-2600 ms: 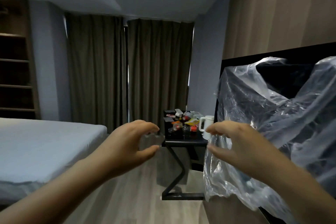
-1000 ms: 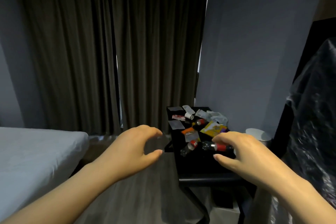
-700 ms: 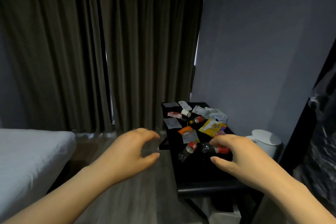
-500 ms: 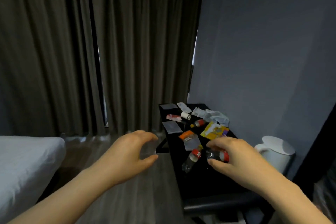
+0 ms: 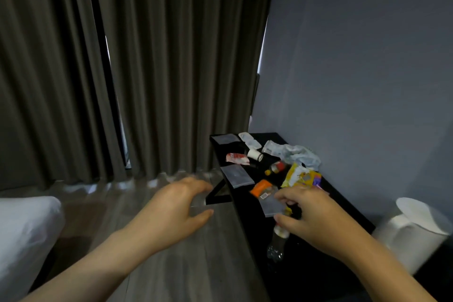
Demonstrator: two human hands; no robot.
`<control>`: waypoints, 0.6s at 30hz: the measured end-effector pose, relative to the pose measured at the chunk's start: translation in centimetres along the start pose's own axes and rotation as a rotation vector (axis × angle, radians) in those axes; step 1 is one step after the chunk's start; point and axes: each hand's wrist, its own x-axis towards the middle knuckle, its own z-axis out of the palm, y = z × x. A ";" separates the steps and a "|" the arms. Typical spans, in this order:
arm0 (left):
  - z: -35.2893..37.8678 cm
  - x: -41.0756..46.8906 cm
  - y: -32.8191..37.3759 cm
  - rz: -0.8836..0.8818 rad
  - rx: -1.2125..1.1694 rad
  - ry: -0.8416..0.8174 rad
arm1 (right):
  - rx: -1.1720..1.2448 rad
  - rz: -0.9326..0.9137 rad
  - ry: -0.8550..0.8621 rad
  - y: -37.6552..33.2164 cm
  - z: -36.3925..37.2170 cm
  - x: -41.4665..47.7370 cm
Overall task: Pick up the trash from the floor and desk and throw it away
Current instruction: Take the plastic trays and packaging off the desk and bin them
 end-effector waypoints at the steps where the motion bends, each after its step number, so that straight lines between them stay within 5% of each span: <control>1: 0.4 0.8 -0.8 0.002 0.000 -0.011 | 0.014 0.012 -0.002 0.2 0.5 1.1; 18: 7.8 23.5 -10.7 0.046 0.026 -0.150 | 0.112 0.169 -0.047 10.9 5.3 19.8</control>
